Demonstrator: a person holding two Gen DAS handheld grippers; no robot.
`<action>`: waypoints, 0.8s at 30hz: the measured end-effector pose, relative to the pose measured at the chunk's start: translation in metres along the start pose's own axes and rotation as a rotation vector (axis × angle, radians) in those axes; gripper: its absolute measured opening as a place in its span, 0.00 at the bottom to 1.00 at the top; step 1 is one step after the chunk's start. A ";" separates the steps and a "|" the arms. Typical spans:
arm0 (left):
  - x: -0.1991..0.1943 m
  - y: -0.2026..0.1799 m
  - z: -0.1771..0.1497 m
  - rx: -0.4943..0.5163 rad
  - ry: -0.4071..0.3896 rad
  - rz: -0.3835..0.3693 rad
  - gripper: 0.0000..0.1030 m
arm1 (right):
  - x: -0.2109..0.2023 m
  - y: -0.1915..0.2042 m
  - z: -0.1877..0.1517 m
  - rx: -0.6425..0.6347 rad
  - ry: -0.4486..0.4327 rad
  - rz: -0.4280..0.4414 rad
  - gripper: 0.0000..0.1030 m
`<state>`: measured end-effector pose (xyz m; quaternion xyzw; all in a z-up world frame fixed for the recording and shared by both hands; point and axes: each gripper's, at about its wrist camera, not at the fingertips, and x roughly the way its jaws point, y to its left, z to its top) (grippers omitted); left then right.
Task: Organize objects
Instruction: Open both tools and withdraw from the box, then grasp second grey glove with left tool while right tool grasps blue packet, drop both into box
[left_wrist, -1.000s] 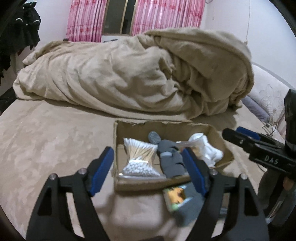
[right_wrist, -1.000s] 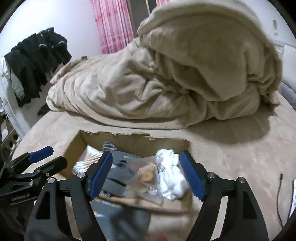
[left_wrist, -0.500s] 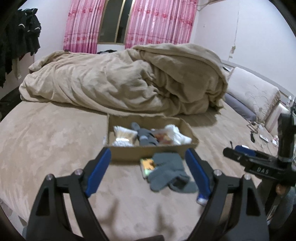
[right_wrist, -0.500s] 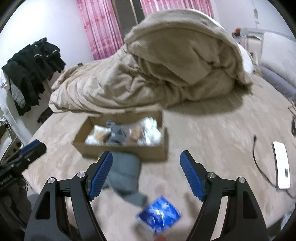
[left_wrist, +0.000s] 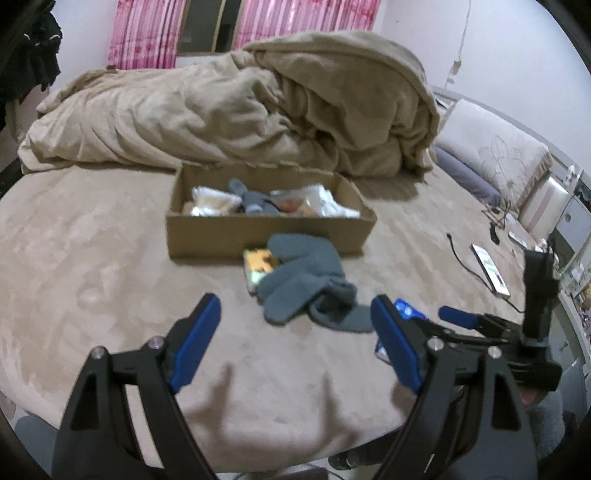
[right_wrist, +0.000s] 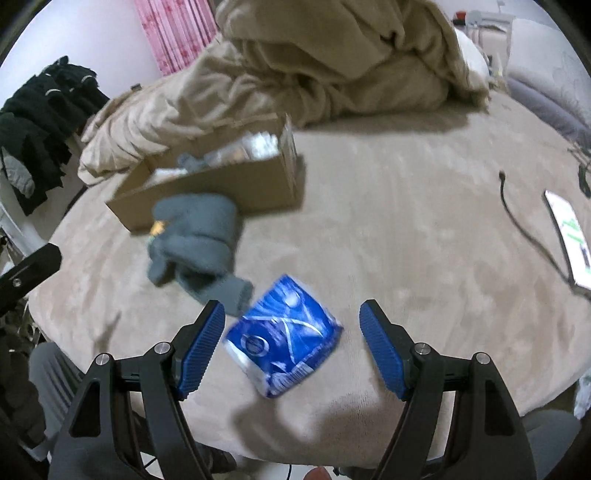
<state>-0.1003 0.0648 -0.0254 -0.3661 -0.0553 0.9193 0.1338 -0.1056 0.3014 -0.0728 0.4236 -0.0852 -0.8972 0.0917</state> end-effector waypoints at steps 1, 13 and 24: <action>0.004 -0.001 -0.001 0.002 0.009 -0.001 0.82 | 0.004 -0.002 -0.002 0.004 0.009 0.000 0.76; 0.065 -0.033 -0.007 0.068 0.101 -0.038 0.82 | 0.029 0.001 -0.008 -0.021 0.035 0.023 0.38; 0.132 -0.036 -0.001 0.047 0.164 -0.016 0.63 | 0.009 -0.020 -0.005 0.013 -0.033 0.033 0.25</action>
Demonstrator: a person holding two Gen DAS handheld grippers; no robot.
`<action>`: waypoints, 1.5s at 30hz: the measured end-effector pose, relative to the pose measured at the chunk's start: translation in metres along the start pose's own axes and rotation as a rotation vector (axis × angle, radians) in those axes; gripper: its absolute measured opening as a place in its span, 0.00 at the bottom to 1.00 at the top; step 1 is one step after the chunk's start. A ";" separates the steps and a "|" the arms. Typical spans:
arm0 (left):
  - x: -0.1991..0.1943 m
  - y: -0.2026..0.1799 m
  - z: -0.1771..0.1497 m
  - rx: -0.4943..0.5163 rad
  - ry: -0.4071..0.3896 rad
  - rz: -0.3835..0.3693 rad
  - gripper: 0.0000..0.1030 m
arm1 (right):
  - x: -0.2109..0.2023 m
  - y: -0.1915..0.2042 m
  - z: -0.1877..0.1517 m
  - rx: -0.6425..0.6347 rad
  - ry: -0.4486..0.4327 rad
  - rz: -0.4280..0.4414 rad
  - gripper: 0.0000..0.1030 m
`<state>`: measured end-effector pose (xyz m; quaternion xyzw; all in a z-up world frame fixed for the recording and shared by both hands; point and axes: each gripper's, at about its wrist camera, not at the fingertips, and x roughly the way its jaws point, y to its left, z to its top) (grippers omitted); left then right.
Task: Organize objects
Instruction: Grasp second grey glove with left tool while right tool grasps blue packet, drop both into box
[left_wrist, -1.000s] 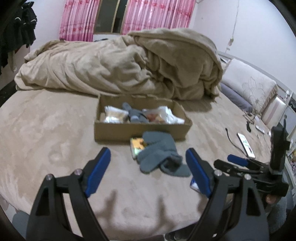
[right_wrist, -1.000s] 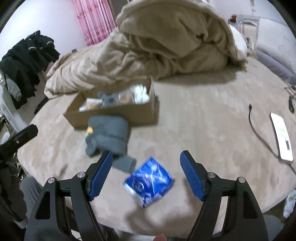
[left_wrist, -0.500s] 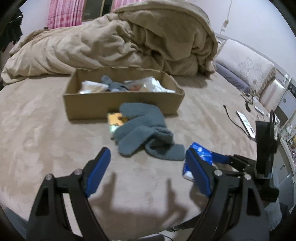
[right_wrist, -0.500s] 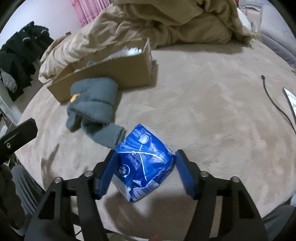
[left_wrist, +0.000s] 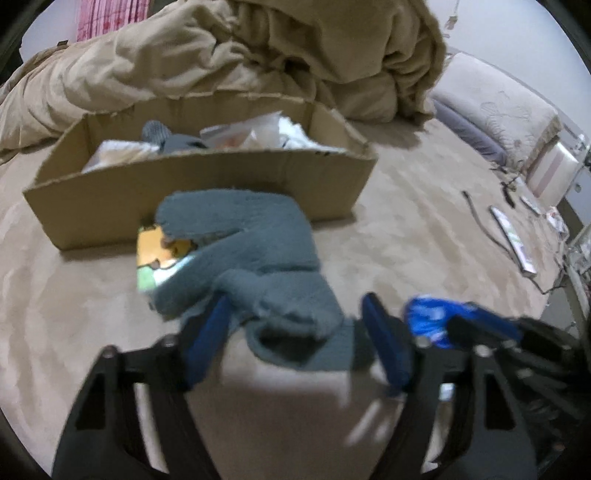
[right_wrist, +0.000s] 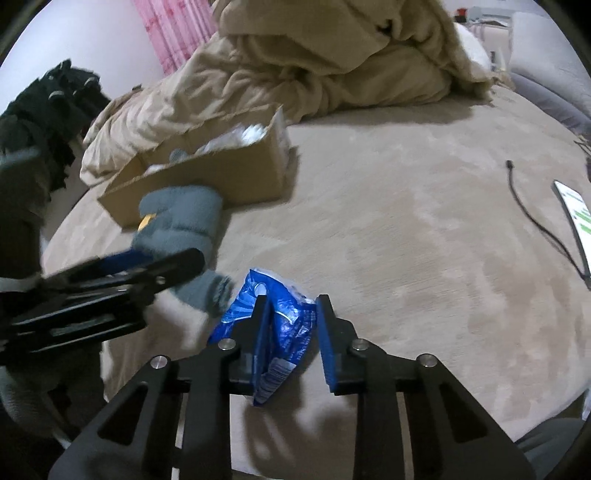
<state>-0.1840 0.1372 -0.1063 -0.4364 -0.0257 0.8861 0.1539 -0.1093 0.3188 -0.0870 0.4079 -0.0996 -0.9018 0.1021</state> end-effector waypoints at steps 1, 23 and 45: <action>0.003 0.001 -0.001 -0.004 0.002 0.003 0.55 | -0.003 -0.003 0.001 0.011 -0.008 -0.003 0.25; -0.124 0.016 -0.011 -0.018 -0.184 -0.011 0.38 | -0.049 0.027 0.015 -0.075 -0.097 0.029 0.16; -0.176 0.072 0.056 -0.013 -0.325 0.045 0.38 | -0.073 0.114 0.122 -0.287 -0.281 0.056 0.16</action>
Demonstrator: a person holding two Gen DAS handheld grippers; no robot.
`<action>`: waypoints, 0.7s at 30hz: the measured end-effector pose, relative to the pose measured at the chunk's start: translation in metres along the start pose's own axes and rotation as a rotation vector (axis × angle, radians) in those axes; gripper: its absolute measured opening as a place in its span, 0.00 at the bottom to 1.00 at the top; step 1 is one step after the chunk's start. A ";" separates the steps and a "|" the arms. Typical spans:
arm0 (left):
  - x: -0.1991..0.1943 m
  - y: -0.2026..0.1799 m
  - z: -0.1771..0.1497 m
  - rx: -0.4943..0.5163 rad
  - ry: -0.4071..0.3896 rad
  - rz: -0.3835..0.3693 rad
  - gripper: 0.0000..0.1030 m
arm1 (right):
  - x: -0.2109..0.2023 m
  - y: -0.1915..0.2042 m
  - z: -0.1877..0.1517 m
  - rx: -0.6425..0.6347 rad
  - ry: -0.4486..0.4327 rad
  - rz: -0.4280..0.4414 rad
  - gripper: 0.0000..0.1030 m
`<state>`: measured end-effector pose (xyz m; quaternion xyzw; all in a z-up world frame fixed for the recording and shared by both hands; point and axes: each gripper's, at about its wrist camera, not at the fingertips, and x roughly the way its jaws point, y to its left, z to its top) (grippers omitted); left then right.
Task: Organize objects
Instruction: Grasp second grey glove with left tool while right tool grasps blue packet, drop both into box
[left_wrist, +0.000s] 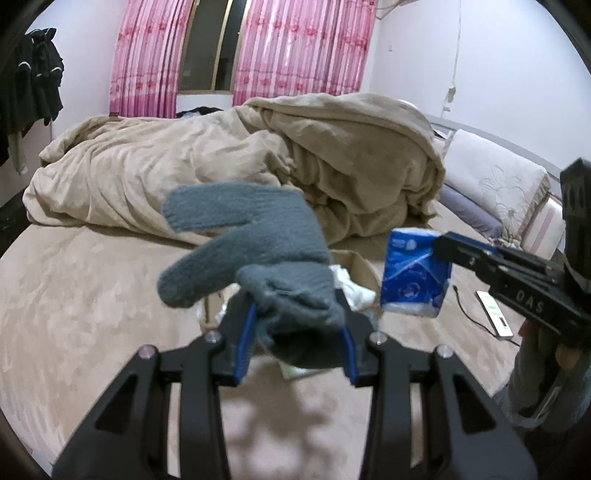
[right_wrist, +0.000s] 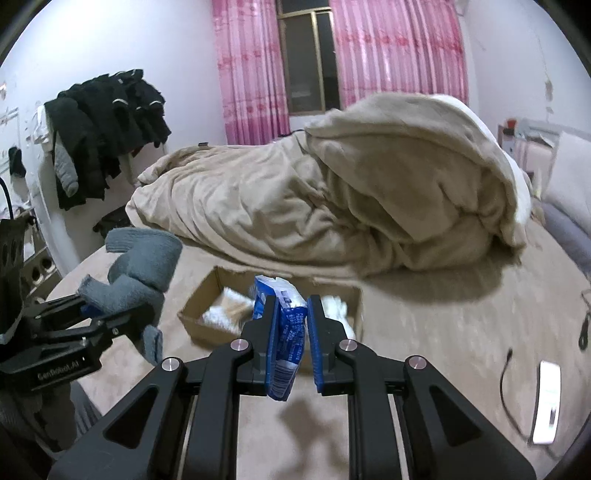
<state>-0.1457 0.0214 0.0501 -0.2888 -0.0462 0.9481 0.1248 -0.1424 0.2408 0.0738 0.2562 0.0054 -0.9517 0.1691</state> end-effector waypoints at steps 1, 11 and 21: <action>0.005 0.004 0.003 0.002 -0.001 0.002 0.38 | 0.005 0.002 0.004 -0.010 0.000 0.001 0.16; 0.089 0.032 0.006 -0.007 0.094 -0.017 0.38 | 0.092 0.016 0.018 -0.077 0.062 0.023 0.16; 0.162 0.054 -0.017 -0.023 0.231 -0.005 0.38 | 0.171 0.011 -0.017 -0.025 0.194 0.036 0.18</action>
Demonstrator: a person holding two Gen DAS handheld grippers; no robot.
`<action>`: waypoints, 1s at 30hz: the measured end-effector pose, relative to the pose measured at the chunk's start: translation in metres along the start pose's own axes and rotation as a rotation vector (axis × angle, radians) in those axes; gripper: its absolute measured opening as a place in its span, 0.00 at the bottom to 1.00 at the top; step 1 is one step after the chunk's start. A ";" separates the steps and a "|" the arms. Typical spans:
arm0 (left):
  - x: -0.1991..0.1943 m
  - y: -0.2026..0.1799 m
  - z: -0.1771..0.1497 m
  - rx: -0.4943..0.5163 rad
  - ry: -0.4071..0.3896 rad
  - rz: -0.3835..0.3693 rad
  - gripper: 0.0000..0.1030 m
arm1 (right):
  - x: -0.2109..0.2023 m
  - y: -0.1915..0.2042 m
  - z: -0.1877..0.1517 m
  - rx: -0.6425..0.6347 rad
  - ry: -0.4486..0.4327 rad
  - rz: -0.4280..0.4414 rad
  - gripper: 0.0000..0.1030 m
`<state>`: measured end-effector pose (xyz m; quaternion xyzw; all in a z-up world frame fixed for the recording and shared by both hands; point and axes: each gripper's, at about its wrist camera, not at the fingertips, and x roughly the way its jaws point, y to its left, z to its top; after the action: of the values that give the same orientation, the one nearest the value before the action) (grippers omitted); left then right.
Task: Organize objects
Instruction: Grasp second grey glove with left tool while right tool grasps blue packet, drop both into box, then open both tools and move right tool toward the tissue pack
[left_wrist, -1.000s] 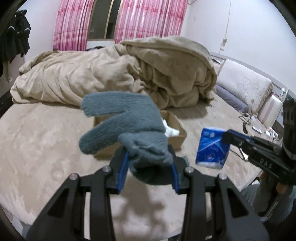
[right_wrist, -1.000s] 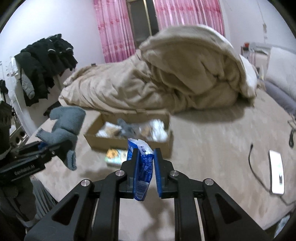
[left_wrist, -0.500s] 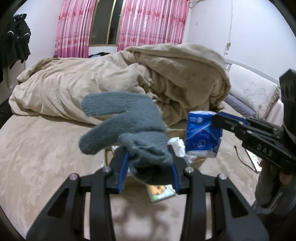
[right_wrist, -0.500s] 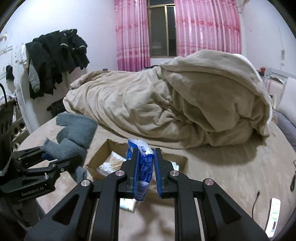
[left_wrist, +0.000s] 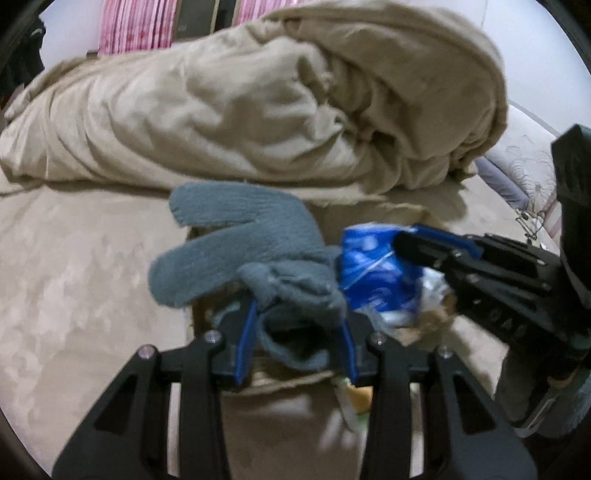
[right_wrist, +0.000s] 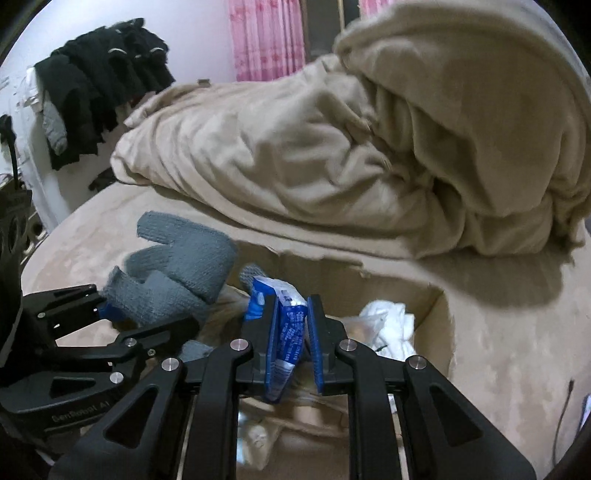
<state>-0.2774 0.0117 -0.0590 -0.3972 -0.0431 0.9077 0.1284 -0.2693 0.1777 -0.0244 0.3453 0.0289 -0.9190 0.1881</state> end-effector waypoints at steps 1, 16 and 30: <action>0.004 0.000 -0.001 0.009 -0.001 0.012 0.40 | 0.004 -0.004 -0.001 0.016 0.007 0.004 0.21; -0.069 -0.029 -0.003 0.065 -0.086 0.056 0.76 | -0.046 -0.018 0.000 0.113 -0.074 -0.029 0.85; -0.203 -0.014 -0.062 -0.066 -0.264 0.064 0.92 | -0.147 0.015 -0.044 0.138 -0.143 -0.061 0.85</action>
<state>-0.0967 -0.0304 0.0452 -0.2796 -0.0768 0.9537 0.0797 -0.1350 0.2193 0.0385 0.2898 -0.0372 -0.9464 0.1374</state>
